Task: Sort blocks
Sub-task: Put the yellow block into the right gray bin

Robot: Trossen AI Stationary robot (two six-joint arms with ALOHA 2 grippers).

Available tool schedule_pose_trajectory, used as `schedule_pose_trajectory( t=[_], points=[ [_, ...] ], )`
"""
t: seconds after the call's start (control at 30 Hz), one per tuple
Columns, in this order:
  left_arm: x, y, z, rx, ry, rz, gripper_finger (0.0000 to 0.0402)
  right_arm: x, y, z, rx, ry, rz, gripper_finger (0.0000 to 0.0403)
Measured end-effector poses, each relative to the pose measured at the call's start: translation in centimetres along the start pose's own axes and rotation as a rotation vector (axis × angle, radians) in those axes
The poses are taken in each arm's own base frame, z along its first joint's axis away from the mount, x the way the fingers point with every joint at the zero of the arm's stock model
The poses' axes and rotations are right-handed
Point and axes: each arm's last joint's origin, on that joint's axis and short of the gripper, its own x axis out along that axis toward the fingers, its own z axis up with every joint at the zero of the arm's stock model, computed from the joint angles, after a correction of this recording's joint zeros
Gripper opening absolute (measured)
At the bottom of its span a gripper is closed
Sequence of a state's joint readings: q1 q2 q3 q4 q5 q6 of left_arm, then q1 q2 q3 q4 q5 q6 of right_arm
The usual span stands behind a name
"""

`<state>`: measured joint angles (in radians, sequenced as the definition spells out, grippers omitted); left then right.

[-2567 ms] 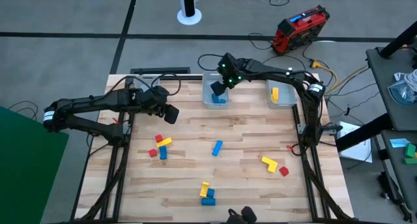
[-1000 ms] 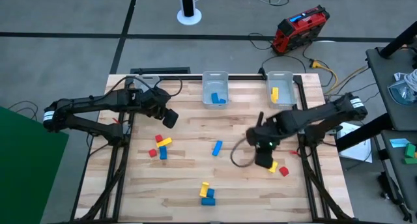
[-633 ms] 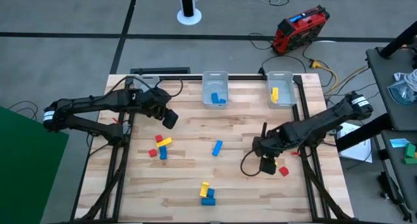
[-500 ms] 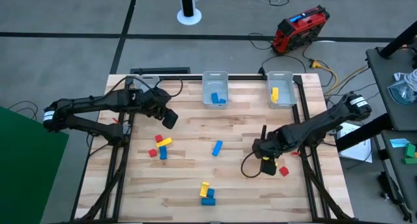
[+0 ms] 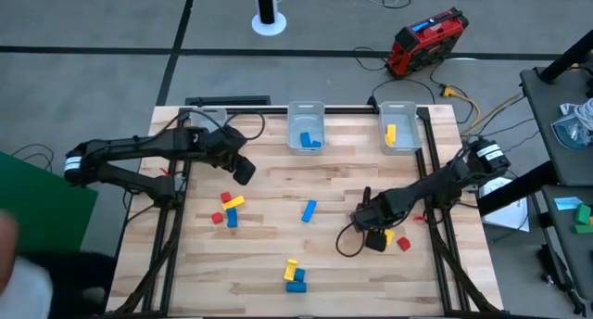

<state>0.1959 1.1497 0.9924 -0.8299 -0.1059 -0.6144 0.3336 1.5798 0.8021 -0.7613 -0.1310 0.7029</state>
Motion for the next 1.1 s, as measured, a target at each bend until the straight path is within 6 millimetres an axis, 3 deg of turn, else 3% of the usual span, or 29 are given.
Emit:
schedule_pose_trajectory(
  t=[0.2, 0.5, 0.77, 0.87, 1.1],
  points=[
    [0.8, -0.2, 0.0, 0.003, 0.030, 0.006, 0.0194, 0.4, 0.1, 0.5, 0.018, 0.014, -0.013, 0.0217],
    [1.0, -0.2, 0.1, 0.005, 0.040, 0.005, 0.0194, -1.1, -1.2, 1.4, 0.066, -0.042, -0.006, 0.0108],
    [1.0, -0.2, 0.1, 0.006, 0.039, 0.004, 0.0194, -1.7, -2.6, 2.6, 0.122, -0.084, 0.004, 0.0100],
    [1.0, -0.2, 0.1, 0.006, 0.039, 0.004, 0.0194, -3.1, -3.2, 3.4, 0.162, -0.184, -0.023, 0.0100],
    [1.0, -0.3, 0.1, 0.006, 0.035, 0.001, 0.0194, -9.8, -5.3, 5.3, 0.293, -0.492, -0.038, 0.0100]
  ],
)
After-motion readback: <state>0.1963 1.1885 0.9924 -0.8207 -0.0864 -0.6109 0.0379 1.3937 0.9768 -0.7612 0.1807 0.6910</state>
